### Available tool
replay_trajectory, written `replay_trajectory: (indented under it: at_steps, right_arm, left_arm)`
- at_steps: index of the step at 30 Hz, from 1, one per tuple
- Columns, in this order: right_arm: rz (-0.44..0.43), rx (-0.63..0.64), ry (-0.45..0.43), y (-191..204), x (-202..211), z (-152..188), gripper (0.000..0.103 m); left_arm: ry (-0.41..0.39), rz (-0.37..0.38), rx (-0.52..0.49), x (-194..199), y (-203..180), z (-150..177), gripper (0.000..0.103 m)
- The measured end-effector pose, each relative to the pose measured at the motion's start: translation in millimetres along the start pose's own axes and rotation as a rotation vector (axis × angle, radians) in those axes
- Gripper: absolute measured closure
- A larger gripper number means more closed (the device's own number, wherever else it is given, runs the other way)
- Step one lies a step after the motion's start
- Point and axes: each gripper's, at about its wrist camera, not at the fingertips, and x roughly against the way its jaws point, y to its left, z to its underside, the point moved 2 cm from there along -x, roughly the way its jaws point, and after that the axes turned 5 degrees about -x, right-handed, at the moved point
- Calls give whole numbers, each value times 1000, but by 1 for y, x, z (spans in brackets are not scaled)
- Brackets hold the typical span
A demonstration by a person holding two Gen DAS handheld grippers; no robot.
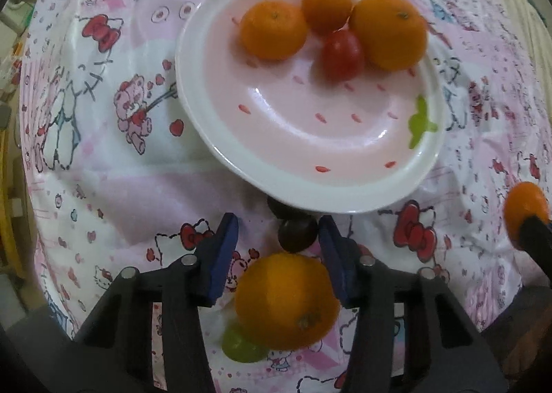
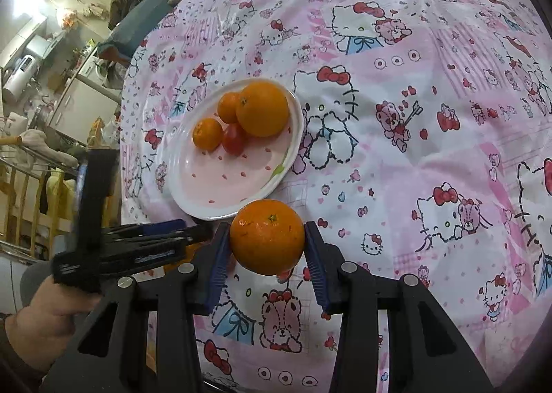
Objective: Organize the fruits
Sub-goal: 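Grasp another mandarin from the pile with the right tool, then carry the mandarin to the plate with the right tool while the left tool grasps a dark grape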
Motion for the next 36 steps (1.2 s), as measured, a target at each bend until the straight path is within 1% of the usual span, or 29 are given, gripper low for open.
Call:
replay_trajectory:
  at_steps: [4,5,6,7,8,11,14,16,18,21,24,28,31,36]
  right_arm:
    - [-14,-16,-12,-2,4,-3,59]
    - [-15,-18,-14,-2,4,-3,59]
    - [-16,-18,-16,-2,4,-3,59]
    - [-17,-18,-16,-1,4,-4,59]
    - [-17,-17,-16,-1,4,-4,59]
    - [-17,-13,-15,1,4,-3,59]
    - [-18,-12,-15,1,4,-4,59]
    - [-20,-10,-18,2,4,-4,59]
    - [-23,-10,-19,2,4,-4,59]
    - [-26,-7,-20,3,5,-4,59]
    - [-24,-2,-23,5,6,-4,59]
    - [-23,8,-19,11,5,-3,59]
    - [-25,42,-42,21,8,-4,59]
    - [-48,99,-106,35,17,-14,59]
  left_arm:
    - [12,-33,-31,-4,-4,0,59]
    - [13,-39,-37,-5,-7,-2,64]
    - [14,-42,-45,-6,-9,-2,67]
    - [13,-36,-50,-6,-11,-3,80]
    - [16,-20,-50,-7,-14,-3,84]
    - [9,-21,-53,-6,-20,-4,84]
    - [-1,-10,-36,1,-13,-2,85]
    - [-16,-9,-27,13,-4,2,85]
    - [-45,-25,-30,25,2,5,85]
    - [-74,-18,-11,45,14,10,85]
    - [-124,-13,14,66,27,14,85]
    - [-219,-19,11,96,39,18,85]
    - [-286,-17,10,115,44,15,85]
    - [-348,-33,-9,120,47,-3,85]
